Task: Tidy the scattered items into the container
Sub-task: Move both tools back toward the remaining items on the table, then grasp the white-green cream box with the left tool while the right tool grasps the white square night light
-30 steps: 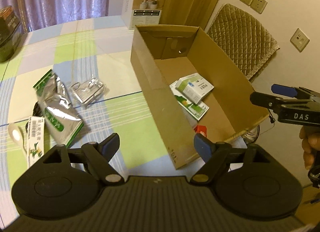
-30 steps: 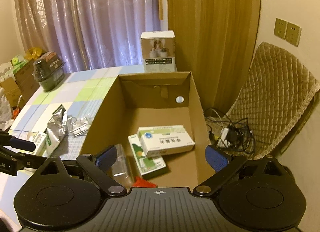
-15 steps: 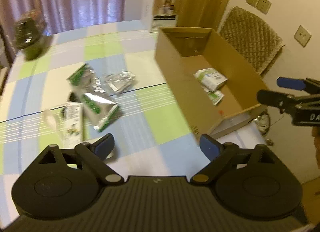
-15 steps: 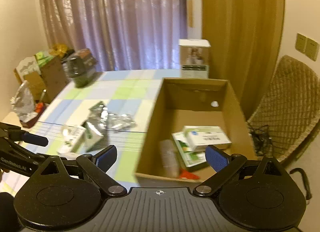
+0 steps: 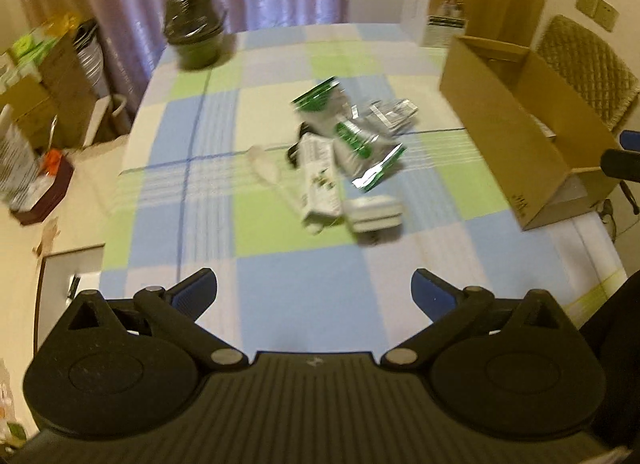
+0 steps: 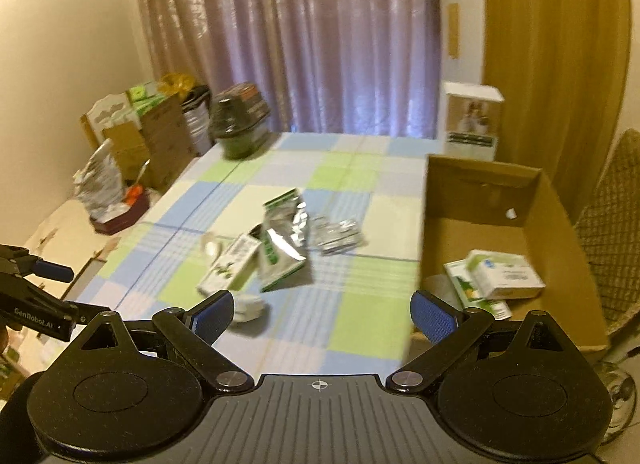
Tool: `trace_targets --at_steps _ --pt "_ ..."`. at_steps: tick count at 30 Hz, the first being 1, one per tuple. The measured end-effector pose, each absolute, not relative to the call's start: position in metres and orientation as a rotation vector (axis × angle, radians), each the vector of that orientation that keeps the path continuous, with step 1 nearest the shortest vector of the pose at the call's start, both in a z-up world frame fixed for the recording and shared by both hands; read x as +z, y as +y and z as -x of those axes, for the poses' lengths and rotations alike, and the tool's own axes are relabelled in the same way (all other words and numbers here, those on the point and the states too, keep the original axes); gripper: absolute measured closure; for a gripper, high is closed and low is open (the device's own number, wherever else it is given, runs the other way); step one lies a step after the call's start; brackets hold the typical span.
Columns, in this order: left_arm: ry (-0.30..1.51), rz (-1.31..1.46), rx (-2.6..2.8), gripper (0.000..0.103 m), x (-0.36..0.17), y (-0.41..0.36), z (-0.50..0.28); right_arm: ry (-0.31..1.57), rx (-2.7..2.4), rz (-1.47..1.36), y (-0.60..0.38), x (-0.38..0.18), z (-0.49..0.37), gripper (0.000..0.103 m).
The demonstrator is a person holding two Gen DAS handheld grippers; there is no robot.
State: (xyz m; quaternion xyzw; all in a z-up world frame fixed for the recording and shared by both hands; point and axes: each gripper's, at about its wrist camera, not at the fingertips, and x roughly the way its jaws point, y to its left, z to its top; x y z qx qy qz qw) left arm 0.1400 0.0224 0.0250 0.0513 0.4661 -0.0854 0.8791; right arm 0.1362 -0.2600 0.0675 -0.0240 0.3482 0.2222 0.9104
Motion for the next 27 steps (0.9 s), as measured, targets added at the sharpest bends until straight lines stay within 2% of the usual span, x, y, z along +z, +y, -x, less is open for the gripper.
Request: trace_targets --at_steps 11,27 --pt "0.98 -0.08 -0.155 0.001 0.01 0.046 -0.142 0.785 0.499 0.059 -0.222 0.041 -0.135 0.003" --pt "1.005 -0.108 -0.157 0.002 -0.027 0.062 -0.204 0.878 0.55 0.036 -0.157 -0.029 -0.191 0.004"
